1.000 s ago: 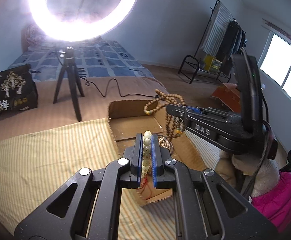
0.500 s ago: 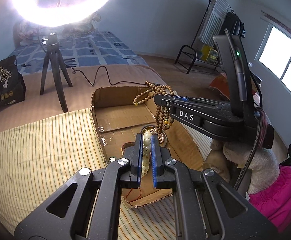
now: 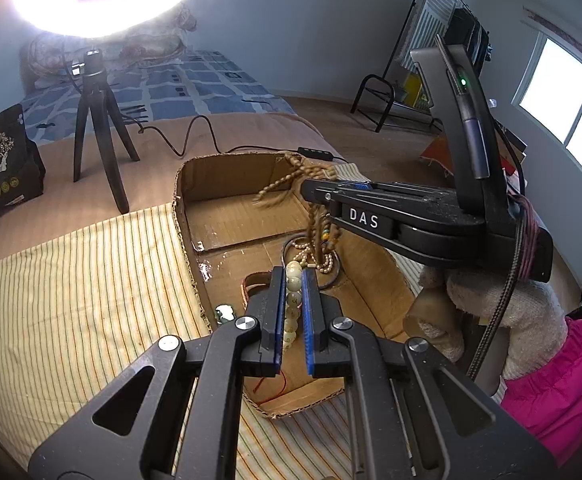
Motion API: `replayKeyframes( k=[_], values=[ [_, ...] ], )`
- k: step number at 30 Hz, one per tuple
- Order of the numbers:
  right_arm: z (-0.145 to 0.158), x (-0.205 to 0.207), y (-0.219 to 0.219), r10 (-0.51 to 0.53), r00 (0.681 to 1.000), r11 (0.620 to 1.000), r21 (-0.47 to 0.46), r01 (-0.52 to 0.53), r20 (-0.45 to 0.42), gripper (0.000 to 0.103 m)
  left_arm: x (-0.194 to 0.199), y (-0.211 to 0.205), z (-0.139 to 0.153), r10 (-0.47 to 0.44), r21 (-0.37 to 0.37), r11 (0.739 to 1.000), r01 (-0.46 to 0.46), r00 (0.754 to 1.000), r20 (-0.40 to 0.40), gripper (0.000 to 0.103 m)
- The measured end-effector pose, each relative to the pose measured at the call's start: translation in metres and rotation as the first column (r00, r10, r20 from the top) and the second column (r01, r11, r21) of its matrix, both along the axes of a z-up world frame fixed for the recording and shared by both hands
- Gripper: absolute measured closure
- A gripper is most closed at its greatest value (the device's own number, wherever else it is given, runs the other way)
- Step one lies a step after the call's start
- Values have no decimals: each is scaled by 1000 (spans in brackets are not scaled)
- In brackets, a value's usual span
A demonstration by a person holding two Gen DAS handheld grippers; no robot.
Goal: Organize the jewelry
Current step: 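Lower both strands into the box and open both tools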
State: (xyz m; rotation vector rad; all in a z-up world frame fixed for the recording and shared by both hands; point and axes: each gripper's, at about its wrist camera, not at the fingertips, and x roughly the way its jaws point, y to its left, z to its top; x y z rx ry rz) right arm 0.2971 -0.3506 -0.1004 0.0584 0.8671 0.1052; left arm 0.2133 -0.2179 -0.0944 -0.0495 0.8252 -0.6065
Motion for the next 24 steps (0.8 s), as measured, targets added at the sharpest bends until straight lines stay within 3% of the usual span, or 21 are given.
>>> replayKeyframes(
  k=[3, 4, 6, 7, 13, 24],
  values=[
    [2, -2, -1, -18, 1000, 1000, -7, 18, 16, 63, 0, 0, 0, -4, -1, 1000, 4, 1000, -4, 97],
    [3, -2, -1, -26, 999, 1000, -12, 27, 19, 52, 0, 0, 0, -3, 2, 1000, 3, 1000, -6, 96],
    [5, -3, -2, -45, 998, 999, -20, 46, 34, 35, 0, 1, -1, -1, 0, 1000, 1, 1000, -8, 71],
    [7, -5, -2, -55, 997, 998, -23, 56, 45, 30, -1, 2, -2, 1, -1, 1000, -1, 1000, -4, 68],
    [12, -7, -4, -78, 995, 996, -36, 80, 55, 18, -2, 4, 0, 6, 6, 1000, -6, 1000, 6, 68],
    [23, -18, -5, -102, 992, 994, -39, 105, 70, 12, -10, 15, 10, 6, 14, 1000, -6, 1000, 30, 67]
  ],
)
